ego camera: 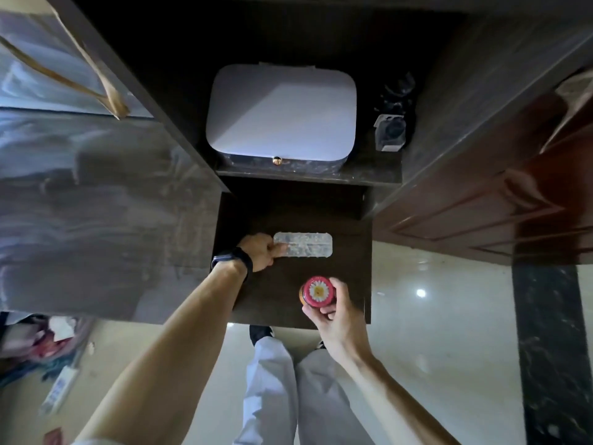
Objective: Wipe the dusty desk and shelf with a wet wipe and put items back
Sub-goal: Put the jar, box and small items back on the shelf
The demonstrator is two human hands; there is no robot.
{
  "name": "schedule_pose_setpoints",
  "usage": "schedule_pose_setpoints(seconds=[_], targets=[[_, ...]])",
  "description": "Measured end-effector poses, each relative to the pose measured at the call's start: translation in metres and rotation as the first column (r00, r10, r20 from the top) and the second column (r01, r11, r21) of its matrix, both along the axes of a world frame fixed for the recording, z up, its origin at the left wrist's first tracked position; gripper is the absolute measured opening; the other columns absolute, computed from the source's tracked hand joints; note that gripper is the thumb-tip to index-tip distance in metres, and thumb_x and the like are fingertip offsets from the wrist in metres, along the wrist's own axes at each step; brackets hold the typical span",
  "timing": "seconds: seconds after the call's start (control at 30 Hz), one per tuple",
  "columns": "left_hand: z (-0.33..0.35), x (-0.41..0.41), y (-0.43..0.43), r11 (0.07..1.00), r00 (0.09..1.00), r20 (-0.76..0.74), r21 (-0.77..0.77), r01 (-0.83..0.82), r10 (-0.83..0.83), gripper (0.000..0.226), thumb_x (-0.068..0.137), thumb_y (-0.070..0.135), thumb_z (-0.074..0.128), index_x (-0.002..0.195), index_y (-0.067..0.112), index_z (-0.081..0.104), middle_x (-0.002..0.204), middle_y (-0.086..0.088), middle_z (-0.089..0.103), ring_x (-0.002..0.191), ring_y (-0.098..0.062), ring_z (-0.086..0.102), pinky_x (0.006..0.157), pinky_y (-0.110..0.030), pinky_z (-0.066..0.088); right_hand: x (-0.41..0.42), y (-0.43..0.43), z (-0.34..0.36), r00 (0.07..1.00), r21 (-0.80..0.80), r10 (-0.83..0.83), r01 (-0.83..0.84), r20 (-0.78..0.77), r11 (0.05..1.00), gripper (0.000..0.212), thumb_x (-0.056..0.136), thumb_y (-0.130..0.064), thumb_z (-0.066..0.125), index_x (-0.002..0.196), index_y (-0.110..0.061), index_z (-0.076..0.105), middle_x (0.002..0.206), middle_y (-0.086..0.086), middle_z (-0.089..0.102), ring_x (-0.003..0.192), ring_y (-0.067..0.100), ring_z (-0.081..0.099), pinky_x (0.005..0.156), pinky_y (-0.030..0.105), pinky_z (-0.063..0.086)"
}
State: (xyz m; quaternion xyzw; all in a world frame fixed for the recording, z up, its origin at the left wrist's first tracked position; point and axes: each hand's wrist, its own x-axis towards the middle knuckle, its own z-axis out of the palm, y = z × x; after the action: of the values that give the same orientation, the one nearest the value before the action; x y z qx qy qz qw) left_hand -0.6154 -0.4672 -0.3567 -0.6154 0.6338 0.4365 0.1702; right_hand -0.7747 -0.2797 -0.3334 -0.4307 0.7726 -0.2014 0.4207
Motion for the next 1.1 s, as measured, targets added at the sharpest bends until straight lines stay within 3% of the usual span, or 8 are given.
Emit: schedule_pose_setpoints(seconds=[0.1, 0.23, 0.3, 0.47, 0.8, 0.93, 1.0, 1.1], targets=[[-0.001, -0.001, -0.003, 0.988, 0.988, 0.100, -0.083, 0.128, -0.120, 0.051, 0.097, 0.057, 0.046, 0.106, 0.010, 0.066, 0.106, -0.012, 0.068, 0.100, -0.031, 0.063, 0.083, -0.037, 0.048, 0.004, -0.009, -0.009, 1.000, -0.012, 0.014, -0.014, -0.021, 1.000, 0.069, 0.080, -0.048, 0.078, 0.136, -0.028, 0.043, 0.116, -0.005, 0.066, 0.088, 0.006, 0.067, 0.077, 0.026, 0.058], [0.002, -0.007, -0.005, 0.984, 0.977, 0.154, -0.079, 0.162, -0.149, 0.054, 0.099, 0.058, 0.040, 0.110, 0.009, 0.062, 0.100, -0.014, 0.070, 0.094, -0.031, 0.066, 0.083, -0.038, 0.051, 0.008, -0.017, -0.017, 1.000, -0.003, 0.027, -0.027, -0.009, 1.000, 0.068, 0.080, -0.042, 0.079, 0.136, -0.030, 0.042, 0.125, -0.005, 0.064, 0.098, 0.007, 0.068, 0.085, 0.022, 0.056], [0.006, -0.010, -0.006, 0.979, 0.967, 0.181, -0.058, 0.194, -0.181, 0.054, 0.100, 0.056, 0.038, 0.113, 0.009, 0.059, 0.101, -0.016, 0.070, 0.093, -0.033, 0.067, 0.085, -0.040, 0.053, 0.011, -0.019, -0.021, 0.999, -0.019, 0.048, -0.048, -0.011, 0.999, 0.067, 0.081, -0.041, 0.079, 0.135, -0.032, 0.040, 0.126, -0.005, 0.063, 0.104, 0.010, 0.067, 0.089, 0.028, 0.057], [0.010, -0.018, -0.011, 0.977, 0.953, 0.223, -0.005, 0.213, -0.206, 0.055, 0.101, 0.054, 0.038, 0.124, 0.007, 0.055, 0.120, -0.018, 0.066, 0.106, -0.034, 0.066, 0.093, -0.041, 0.052, 0.020, -0.022, -0.022, 0.996, -0.032, 0.083, -0.083, -0.015, 0.996, 0.066, 0.083, -0.036, 0.078, 0.138, -0.028, 0.041, 0.132, -0.005, 0.058, 0.112, 0.014, 0.063, 0.093, 0.032, 0.055], [0.014, -0.023, -0.012, 0.975, 0.941, 0.262, -0.008, 0.224, -0.214, 0.053, 0.103, 0.049, 0.040, 0.137, 0.010, 0.050, 0.138, -0.016, 0.054, 0.124, -0.033, 0.054, 0.101, -0.042, 0.047, 0.017, -0.025, -0.025, 0.992, 0.009, 0.128, -0.128, -0.010, 0.992, 0.078, 0.085, -0.039, 0.075, 0.148, -0.028, 0.032, 0.144, -0.003, 0.050, 0.121, 0.013, 0.060, 0.101, 0.031, 0.051], [0.029, -0.019, 0.000, 0.991, 0.962, 0.243, -0.015, 0.130, -0.122, 0.058, 0.103, 0.053, 0.031, 0.140, 0.011, 0.045, 0.133, -0.017, 0.056, 0.108, -0.032, 0.064, 0.092, -0.043, 0.055, 0.012, -0.025, -0.011, 0.988, 0.076, 0.155, -0.156, 0.019, 0.985, 0.093, 0.083, -0.035, 0.078, 0.156, -0.032, 0.020, 0.153, -0.003, 0.041, 0.123, 0.011, 0.059, 0.105, 0.032, 0.048], [0.047, -0.015, 0.008, 0.997, 0.977, 0.201, -0.013, 0.072, -0.068, 0.061, 0.102, 0.057, 0.027, 0.138, 0.011, 0.046, 0.129, -0.018, 0.059, 0.096, -0.031, 0.070, 0.084, -0.042, 0.059, 0.007, -0.024, 0.010, 0.989, 0.102, 0.149, -0.150, 0.013, 0.983, 0.090, 0.086, -0.032, 0.075, 0.156, -0.031, 0.020, 0.156, -0.003, 0.038, 0.121, 0.008, 0.059, 0.103, 0.029, 0.048], [0.093, -0.002, 0.022, 0.996, 0.992, 0.119, -0.071, 0.054, -0.046, 0.050, 0.101, 0.056, 0.032, 0.120, 0.016, 0.055, 0.108, -0.011, 0.067, 0.082, -0.028, 0.070, 0.076, -0.044, 0.059, -0.005, -0.024, 0.059, 0.992, 0.076, 0.128, -0.127, -0.015, 0.989, 0.073, 0.091, -0.031, 0.069, 0.152, -0.027, 0.029, 0.152, -0.004, 0.045, 0.121, 0.007, 0.058, 0.101, 0.027, 0.048]])
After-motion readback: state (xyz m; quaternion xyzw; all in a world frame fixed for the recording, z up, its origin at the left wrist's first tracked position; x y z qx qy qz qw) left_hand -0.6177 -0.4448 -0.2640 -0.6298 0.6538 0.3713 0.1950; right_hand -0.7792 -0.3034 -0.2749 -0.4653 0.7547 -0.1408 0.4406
